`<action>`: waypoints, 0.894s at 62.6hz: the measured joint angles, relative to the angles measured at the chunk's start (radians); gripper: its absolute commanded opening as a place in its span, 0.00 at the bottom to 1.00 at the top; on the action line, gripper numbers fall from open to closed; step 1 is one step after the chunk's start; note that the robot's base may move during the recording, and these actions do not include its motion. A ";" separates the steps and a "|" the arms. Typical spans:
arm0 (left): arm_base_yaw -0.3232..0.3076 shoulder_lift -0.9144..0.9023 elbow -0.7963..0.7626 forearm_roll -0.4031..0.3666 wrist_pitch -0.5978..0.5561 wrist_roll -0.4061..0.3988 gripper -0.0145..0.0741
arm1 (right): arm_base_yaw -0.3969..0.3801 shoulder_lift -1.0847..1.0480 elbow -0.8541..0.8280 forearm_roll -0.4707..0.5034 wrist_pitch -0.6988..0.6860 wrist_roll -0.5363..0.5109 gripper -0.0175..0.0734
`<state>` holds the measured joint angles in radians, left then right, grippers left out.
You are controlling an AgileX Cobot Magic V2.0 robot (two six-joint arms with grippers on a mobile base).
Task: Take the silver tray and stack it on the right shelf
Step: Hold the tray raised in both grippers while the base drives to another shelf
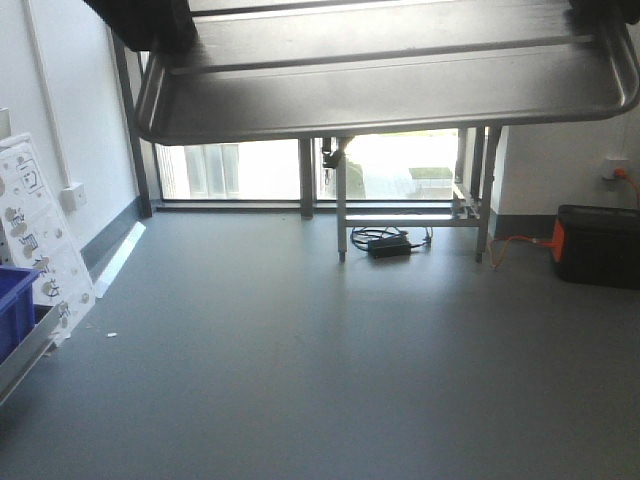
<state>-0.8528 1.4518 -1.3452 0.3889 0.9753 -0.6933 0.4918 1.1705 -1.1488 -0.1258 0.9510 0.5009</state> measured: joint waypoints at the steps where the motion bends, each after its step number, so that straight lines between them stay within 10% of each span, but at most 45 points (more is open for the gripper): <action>1: 0.000 0.002 0.000 0.000 0.000 0.000 0.06 | 0.000 0.000 0.000 0.000 0.000 0.000 0.26; 56: 0.000 0.129 -0.195 0.027 0.187 -0.027 0.06 | 0.000 0.004 0.000 -0.002 -0.013 0.004 0.26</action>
<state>-0.8529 1.5813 -1.5405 0.4154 1.1623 -0.7205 0.4918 1.1742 -1.1488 -0.1277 0.9377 0.5046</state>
